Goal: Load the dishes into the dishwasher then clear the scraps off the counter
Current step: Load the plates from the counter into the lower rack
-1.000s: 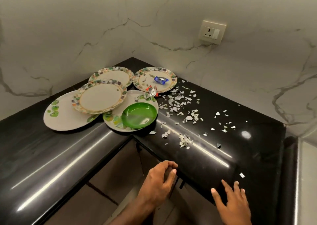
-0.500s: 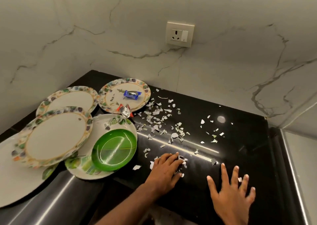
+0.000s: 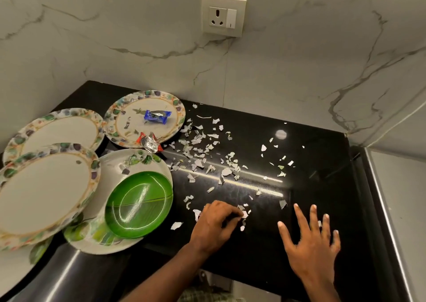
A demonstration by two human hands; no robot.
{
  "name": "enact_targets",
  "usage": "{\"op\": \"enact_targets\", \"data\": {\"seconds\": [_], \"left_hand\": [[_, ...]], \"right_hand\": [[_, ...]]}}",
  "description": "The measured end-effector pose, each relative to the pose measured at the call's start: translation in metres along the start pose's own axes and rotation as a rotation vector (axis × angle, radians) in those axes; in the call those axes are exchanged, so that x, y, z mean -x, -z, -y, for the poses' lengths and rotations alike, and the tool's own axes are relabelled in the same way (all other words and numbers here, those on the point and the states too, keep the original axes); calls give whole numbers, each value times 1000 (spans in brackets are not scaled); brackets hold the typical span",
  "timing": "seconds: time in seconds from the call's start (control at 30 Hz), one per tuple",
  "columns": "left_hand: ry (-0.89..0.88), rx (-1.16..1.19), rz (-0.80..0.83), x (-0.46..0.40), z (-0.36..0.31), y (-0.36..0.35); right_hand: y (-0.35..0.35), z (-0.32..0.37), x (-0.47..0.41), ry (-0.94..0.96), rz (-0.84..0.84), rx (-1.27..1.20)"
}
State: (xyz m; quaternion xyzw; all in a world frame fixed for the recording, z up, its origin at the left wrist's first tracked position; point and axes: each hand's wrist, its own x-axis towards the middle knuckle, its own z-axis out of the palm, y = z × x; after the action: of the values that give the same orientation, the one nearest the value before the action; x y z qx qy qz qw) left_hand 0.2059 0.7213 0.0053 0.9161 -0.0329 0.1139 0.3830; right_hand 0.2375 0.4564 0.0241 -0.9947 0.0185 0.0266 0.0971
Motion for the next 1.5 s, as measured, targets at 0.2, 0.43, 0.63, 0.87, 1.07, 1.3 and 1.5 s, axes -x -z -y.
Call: {"op": "enact_targets", "data": {"seconds": [0.2, 0.43, 0.63, 0.87, 1.07, 1.3, 1.5], "left_hand": [[43, 74, 20, 0, -6, 5], [125, 167, 22, 5, -8, 11], [147, 244, 43, 4, -7, 10], [202, 266, 4, 11, -12, 14], [252, 279, -25, 14, -22, 15], [644, 717, -425, 13, -34, 28], [887, 1075, -719, 22, -22, 54]], "right_hand": [[-4, -2, 1, 8, -41, -26], [-3, -2, 2, 20, -61, -20], [-5, -3, 4, 27, -40, -13], [-6, -4, 2, 45, -18, 6], [-5, -5, 2, 57, -13, 56], [-5, -7, 2, 81, -17, 49], [-6, -8, 3, 75, 0, 46]]}}
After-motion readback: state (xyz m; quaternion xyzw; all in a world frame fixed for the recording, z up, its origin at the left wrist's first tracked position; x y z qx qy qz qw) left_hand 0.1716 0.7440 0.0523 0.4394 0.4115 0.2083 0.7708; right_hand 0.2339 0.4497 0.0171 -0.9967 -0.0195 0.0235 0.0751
